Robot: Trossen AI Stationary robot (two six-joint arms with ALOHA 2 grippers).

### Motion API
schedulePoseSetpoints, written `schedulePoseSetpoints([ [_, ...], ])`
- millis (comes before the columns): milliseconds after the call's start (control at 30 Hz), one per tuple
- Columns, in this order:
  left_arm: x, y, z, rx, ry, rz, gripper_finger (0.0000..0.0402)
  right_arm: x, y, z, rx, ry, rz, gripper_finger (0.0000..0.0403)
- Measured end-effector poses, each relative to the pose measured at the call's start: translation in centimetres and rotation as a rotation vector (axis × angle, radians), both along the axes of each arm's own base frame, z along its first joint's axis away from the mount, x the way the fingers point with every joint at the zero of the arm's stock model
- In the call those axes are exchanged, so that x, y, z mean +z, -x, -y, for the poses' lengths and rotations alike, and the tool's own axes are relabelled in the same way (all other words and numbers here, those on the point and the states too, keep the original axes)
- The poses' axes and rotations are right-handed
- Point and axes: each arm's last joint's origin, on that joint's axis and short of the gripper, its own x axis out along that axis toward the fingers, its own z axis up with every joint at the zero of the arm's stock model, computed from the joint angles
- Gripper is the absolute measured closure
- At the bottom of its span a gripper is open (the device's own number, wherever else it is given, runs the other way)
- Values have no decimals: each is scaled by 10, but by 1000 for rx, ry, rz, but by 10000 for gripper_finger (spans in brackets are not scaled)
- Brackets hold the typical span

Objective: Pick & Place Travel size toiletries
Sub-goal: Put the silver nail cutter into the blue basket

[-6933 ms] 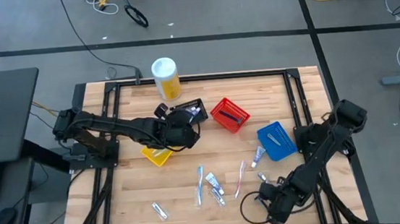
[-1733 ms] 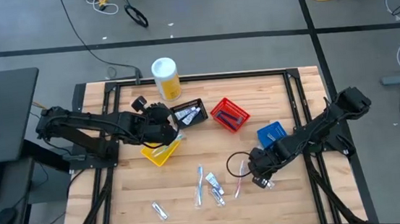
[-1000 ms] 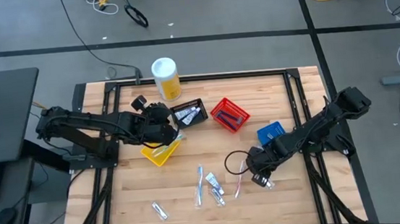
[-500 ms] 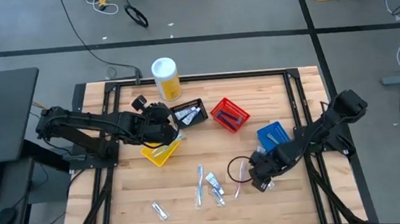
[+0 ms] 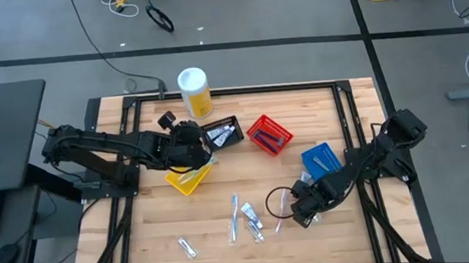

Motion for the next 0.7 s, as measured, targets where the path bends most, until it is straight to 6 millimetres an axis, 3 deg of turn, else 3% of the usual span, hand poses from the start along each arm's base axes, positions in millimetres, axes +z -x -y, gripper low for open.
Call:
schedulePoseSetpoints([
  [133,1,-1,0,-6,-1,7,287,0,0,0,9,5,-2,327],
  [300,1,-1,0,-5,0,10,287,14,-3,0,77,-3,54,339],
  [467,1,-1,0,5,9,26,287,60,-5,11,103,104,184,340],
  [600,1,-2,0,11,15,37,287,92,10,34,81,300,218,341],
  [700,1,-2,0,20,29,52,287,101,33,55,38,437,84,341],
])
